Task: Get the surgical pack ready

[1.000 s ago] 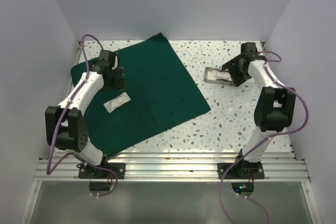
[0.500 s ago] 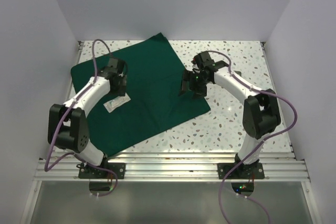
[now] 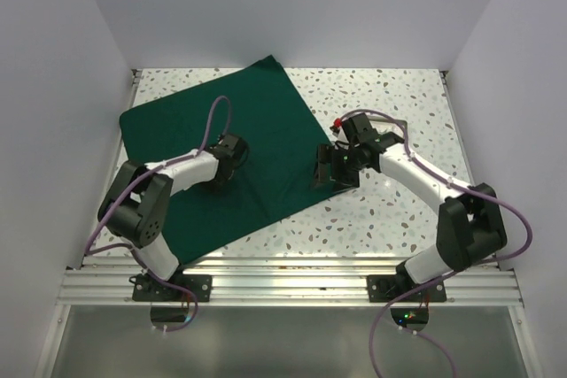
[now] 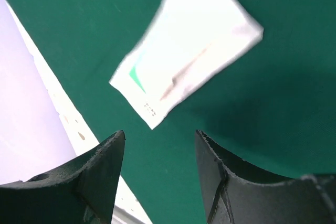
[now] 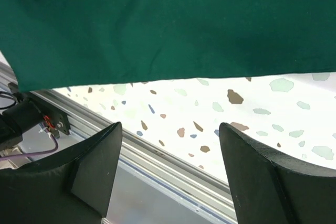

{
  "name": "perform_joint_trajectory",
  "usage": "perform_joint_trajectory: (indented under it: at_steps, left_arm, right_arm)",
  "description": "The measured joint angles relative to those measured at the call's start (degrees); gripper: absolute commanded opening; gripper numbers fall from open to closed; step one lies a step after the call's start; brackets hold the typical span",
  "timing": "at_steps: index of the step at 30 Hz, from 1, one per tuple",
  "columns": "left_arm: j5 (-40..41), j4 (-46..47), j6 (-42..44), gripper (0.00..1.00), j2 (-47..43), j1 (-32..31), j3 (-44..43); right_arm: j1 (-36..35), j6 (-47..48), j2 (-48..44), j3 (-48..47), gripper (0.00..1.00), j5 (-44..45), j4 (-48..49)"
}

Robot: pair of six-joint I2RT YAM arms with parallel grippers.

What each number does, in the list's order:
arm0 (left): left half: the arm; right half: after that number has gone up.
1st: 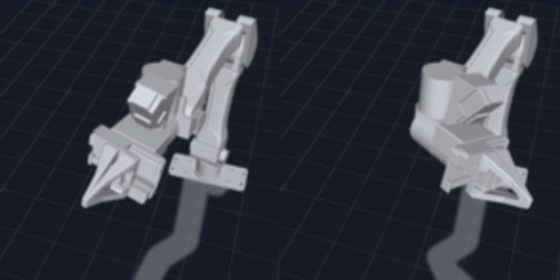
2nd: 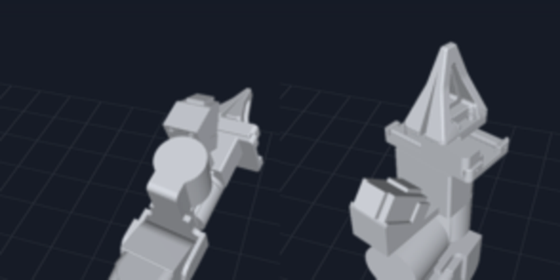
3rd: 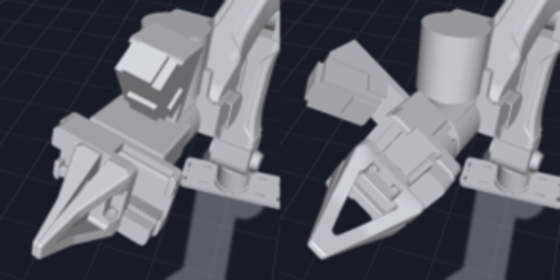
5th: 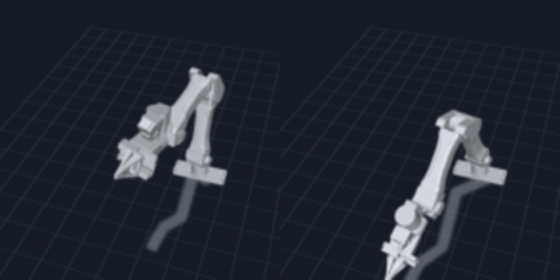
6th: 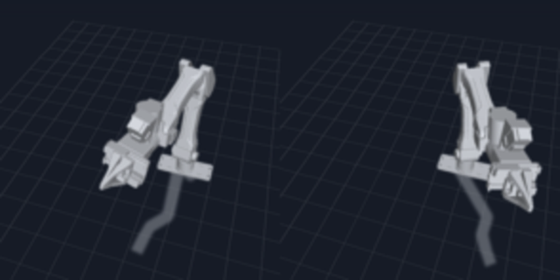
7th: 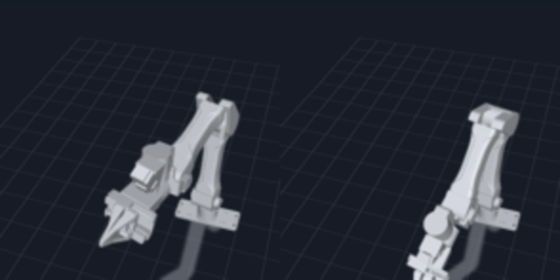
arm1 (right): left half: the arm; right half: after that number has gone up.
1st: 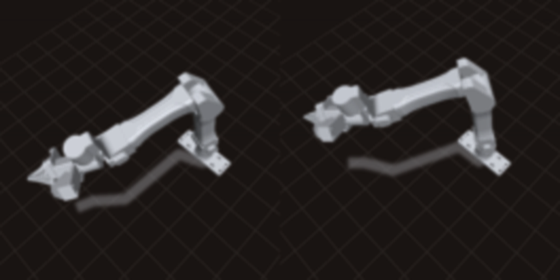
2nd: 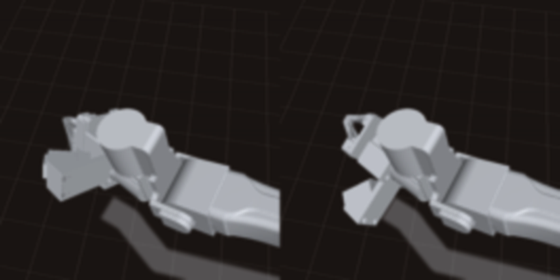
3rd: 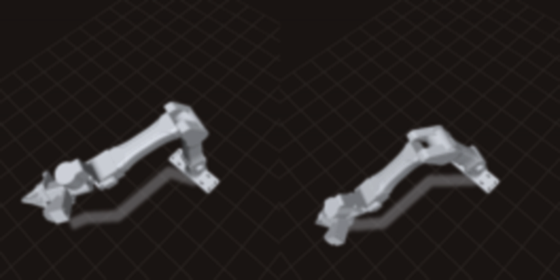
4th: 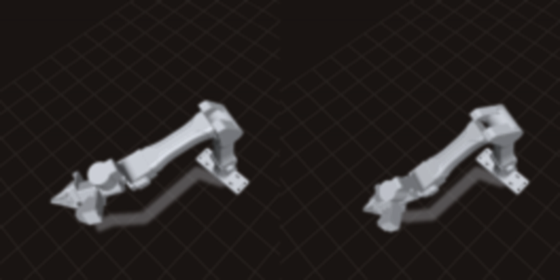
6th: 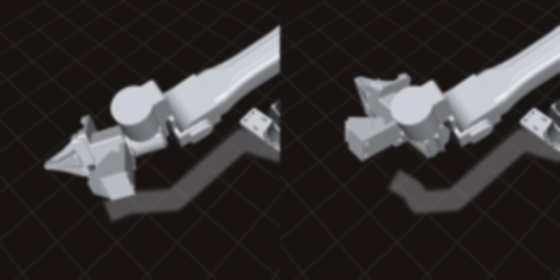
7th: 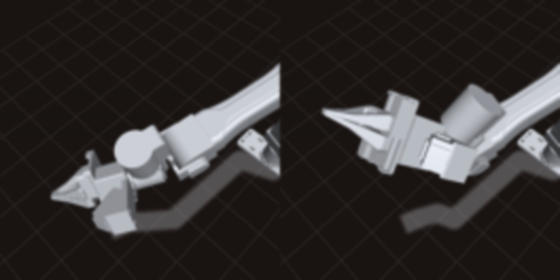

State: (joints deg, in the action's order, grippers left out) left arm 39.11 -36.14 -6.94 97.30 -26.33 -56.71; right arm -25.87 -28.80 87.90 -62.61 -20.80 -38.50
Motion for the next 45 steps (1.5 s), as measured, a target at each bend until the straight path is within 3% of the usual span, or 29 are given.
perform_joint_trajectory:
  at_steps: [8, 14, 21, 24, 28, 32, 45]
  left_arm:
    - [1.7, 8.2, 7.2, 0.55, 1.2, -0.2, 3.7]
    - [4.9, 10.0, 8.1, 0.38, 5.9, -0.5, 2.1]
    - [9.1, 9.8, 6.8, 0.32, 9.9, -0.6, -0.3]
    - [10.3, 9.9, 6.5, 0.21, 11.1, -0.7, -0.9]
    - [11.4, 10.0, 6.6, 0.17, 12.4, -0.7, -1.2]
    - [12.1, 9.9, 6.6, 0.00, 13.4, -0.7, -1.8]
    - [7.1, 5.0, 3.0, 0.00, 10.1, 0.1, -11.0]
  right_arm:
    - [0.0, 0.5, -3.9, 2.6, 0.78, -0.1, 1.6]
    - [0.0, 0.8, -5.2, 3.6, 0.78, -0.5, 1.4]
    - [0.0, 1.8, -6.3, 3.6, 0.78, -1.3, 0.9]
    - [0.0, 2.0, -6.3, 3.6, 0.78, -1.3, 0.8]
    - [0.0, 2.1, -6.3, 3.7, 0.78, -1.4, 0.8]
    - [0.0, 2.0, -6.3, 4.1, 0.78, -1.4, 0.9]
    - [0.0, 1.9, -6.5, 4.8, 0.78, -1.5, 0.9]
